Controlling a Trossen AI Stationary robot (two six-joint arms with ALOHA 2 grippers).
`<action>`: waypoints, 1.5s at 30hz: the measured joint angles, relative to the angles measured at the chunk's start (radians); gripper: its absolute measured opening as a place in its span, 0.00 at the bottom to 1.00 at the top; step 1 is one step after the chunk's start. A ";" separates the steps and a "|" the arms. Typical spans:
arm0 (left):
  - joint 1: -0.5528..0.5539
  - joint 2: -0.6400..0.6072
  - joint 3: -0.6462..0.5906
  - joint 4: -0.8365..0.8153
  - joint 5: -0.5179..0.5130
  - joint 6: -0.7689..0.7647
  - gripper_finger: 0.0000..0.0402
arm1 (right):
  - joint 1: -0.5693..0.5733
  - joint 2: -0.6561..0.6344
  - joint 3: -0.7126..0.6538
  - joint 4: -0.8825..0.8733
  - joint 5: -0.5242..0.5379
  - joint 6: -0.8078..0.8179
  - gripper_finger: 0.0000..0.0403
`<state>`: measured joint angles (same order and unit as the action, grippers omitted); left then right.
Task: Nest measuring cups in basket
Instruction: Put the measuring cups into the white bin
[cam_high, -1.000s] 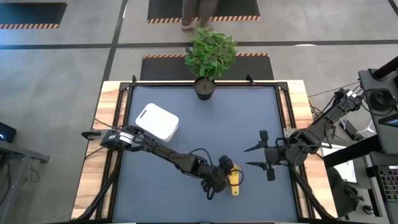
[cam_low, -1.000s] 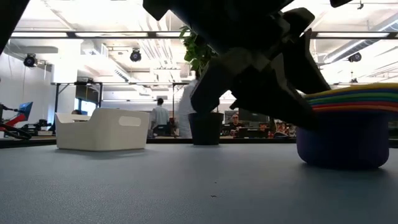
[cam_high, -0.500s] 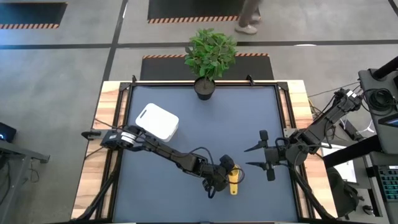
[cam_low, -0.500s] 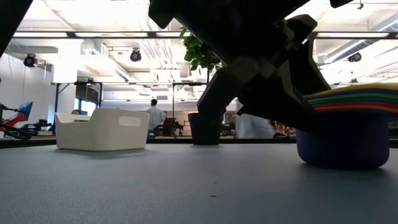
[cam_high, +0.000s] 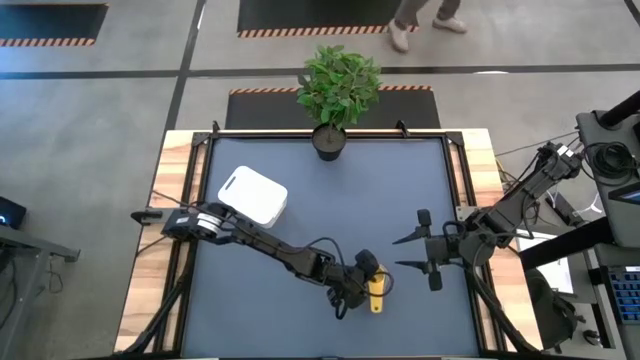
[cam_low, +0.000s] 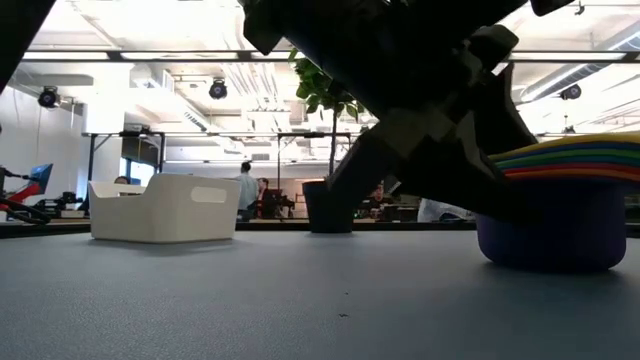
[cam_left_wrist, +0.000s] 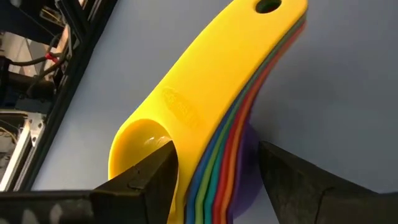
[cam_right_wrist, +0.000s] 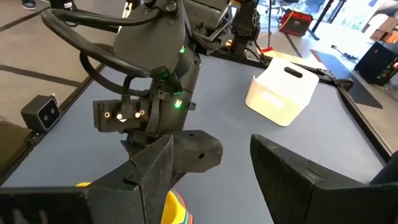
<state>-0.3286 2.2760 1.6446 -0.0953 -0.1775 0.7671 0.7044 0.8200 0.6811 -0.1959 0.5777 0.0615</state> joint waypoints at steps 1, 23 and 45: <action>0.001 0.002 0.001 0.005 -0.001 0.001 0.50 | 0.000 0.000 -0.001 0.000 -0.001 0.006 0.50; 0.005 -0.001 0.001 0.003 0.003 -0.017 0.34 | 0.000 0.000 -0.023 -0.001 -0.001 0.047 0.50; 0.006 0.000 0.037 -0.056 -0.023 -0.051 0.30 | 0.000 0.000 -0.023 0.000 -0.001 0.048 0.50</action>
<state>-0.3224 2.2765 1.6811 -0.1511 -0.2010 0.7165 0.7044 0.8200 0.6582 -0.1959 0.5766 0.1093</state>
